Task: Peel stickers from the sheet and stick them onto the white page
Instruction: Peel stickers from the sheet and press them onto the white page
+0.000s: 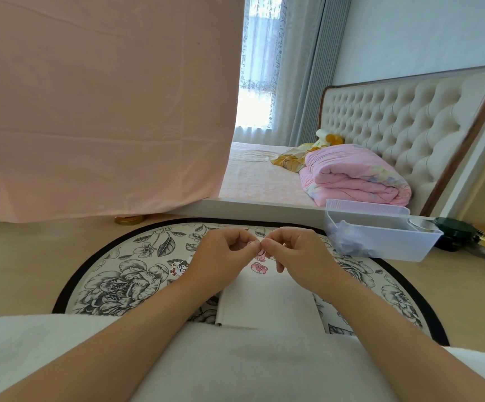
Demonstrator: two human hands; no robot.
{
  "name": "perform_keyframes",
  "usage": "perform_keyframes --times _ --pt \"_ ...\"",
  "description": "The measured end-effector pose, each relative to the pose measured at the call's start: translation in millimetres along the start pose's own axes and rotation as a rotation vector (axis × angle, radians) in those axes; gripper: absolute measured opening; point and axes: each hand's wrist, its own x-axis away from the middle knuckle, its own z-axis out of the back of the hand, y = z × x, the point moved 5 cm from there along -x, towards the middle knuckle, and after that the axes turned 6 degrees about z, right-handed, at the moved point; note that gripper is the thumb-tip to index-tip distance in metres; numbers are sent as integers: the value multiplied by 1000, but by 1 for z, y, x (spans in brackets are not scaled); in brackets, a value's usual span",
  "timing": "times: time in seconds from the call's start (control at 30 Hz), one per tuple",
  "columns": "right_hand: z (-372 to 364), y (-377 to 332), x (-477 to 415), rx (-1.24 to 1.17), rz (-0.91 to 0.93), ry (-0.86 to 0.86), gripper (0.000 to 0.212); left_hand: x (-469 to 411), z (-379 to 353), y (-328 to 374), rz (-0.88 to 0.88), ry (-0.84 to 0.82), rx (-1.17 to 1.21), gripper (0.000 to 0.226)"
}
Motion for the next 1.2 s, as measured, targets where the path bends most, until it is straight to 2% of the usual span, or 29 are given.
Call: perform_keyframes --times 0.17,0.53,0.8,0.97,1.07,1.2 --pt "2 2 0 -157 -79 -76 16 -1 2 0 11 -2 26 12" --pt "6 -1 -3 -5 -6 -40 14 -2 2 -1 -3 -10 10 12" --pt "1 -10 1 254 95 17 27 0 0 2 -13 10 9 14" --pt "1 -10 3 412 195 67 17 0 -1 1 -11 23 -12 11" --pt "1 -9 2 384 190 68 19 0 -1 1 -12 29 -8 10" --pt "0 -8 2 198 88 50 27 0 -1 -1 -39 74 -61 10"
